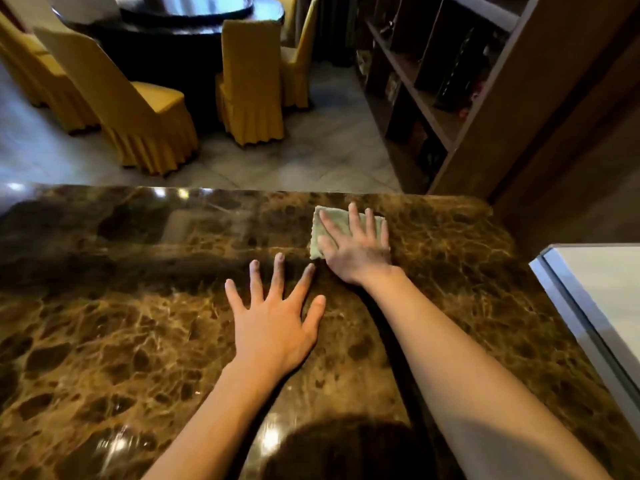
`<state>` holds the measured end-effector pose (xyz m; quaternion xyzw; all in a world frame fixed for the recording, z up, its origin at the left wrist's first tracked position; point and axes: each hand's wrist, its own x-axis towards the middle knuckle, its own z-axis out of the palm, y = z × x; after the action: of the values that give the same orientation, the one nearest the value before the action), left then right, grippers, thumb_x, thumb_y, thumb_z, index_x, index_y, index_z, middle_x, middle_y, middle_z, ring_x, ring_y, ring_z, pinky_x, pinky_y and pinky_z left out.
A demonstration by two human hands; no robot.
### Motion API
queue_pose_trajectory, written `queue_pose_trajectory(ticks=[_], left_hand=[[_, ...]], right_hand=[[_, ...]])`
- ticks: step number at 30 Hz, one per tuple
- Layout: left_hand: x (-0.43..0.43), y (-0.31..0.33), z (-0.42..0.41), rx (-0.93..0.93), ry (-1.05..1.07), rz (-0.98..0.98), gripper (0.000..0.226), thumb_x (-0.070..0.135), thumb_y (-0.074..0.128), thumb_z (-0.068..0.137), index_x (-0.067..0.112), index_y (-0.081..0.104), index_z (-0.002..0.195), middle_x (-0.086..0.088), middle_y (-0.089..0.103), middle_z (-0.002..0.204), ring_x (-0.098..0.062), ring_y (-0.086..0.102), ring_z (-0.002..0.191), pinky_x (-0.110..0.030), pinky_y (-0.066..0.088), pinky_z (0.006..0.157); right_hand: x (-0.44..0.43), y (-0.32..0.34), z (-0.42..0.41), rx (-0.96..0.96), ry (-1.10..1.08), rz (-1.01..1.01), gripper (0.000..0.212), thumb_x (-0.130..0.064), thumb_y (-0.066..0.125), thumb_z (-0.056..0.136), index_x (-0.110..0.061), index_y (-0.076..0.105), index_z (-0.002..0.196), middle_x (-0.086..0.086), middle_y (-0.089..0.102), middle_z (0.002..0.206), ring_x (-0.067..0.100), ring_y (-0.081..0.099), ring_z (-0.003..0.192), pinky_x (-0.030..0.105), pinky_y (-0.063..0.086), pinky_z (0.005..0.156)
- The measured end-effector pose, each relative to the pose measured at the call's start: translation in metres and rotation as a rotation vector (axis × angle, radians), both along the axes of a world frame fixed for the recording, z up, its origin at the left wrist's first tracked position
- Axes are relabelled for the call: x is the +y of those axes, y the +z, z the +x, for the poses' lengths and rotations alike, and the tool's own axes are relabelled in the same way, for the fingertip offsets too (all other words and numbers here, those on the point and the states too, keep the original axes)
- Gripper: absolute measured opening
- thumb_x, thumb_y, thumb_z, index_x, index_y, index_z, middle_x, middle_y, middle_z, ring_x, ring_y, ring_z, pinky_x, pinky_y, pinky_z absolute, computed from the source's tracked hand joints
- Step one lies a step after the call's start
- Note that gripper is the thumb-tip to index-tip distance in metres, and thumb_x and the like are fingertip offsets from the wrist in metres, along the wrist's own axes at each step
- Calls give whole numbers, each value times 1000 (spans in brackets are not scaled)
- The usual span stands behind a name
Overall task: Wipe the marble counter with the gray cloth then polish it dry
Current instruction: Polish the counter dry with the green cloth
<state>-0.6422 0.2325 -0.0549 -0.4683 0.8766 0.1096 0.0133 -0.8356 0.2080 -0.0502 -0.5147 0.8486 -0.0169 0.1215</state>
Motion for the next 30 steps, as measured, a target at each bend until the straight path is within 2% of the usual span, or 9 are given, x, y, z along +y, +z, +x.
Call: queue_pose_trajectory(ticks=[7, 11, 15, 17, 20, 25, 30], left_hand=[[-16, 1, -15, -10, 10, 12, 60, 71, 5, 97, 55, -10, 153, 3, -18, 168, -36, -26, 151, -69, -15, 116], [-16, 2, -14, -36, 6, 21, 61, 69, 2, 97, 52, -13, 153, 2, -23, 167, -37, -30, 149, -69, -18, 114], [-17, 4, -14, -154, -31, 47, 86, 72, -15, 71, 46, -19, 153, -1, -31, 164, -41, -32, 147, -72, -15, 114], [-15, 5, -18, -104, 9, 36, 75, 72, -9, 82, 49, -16, 153, 0, -25, 167, -40, -29, 149, -70, -16, 113], [-10, 7, -21, -26, 37, 31, 61, 68, -3, 95, 53, -10, 154, 1, -15, 170, -39, -24, 151, -69, -14, 115], [14, 14, -27, -44, -19, 79, 60, 65, 7, 99, 51, -8, 156, 1, -14, 169, -39, -21, 152, -67, -10, 119], [56, 18, -36, -47, -85, 93, 61, 66, 10, 100, 50, -5, 157, 0, -11, 170, -40, -15, 154, -65, -6, 120]], right_hand=[[-86, 4, -23, -3, -9, 8, 57, -60, 17, 103, -54, 5, 158, 7, -7, 173, 39, -14, 156, 63, -17, 120], [-126, 5, 21, -20, 100, 17, 56, -59, 16, 103, -54, 8, 159, 9, -2, 173, 42, -11, 156, 66, -17, 118], [-142, 9, 57, -19, 219, 2, 55, -56, 20, 104, -52, 17, 158, 14, 9, 172, 44, 0, 156, 65, -11, 118], [-130, 10, 40, -24, 195, -1, 54, -56, 21, 104, -52, 19, 158, 13, 14, 171, 41, 3, 156, 61, -8, 120], [-90, 10, -16, -6, 81, 14, 56, -59, 18, 104, -51, 15, 159, 10, 10, 172, 36, 1, 157, 56, -8, 122], [6, 4, -108, 14, -130, 33, 57, -63, 14, 103, -54, 1, 158, 8, -5, 173, 33, -9, 158, 52, -11, 125], [93, 5, -123, 5, -193, 39, 57, -61, 14, 105, -53, -3, 159, 10, -10, 173, 35, -11, 157, 55, -12, 124]])
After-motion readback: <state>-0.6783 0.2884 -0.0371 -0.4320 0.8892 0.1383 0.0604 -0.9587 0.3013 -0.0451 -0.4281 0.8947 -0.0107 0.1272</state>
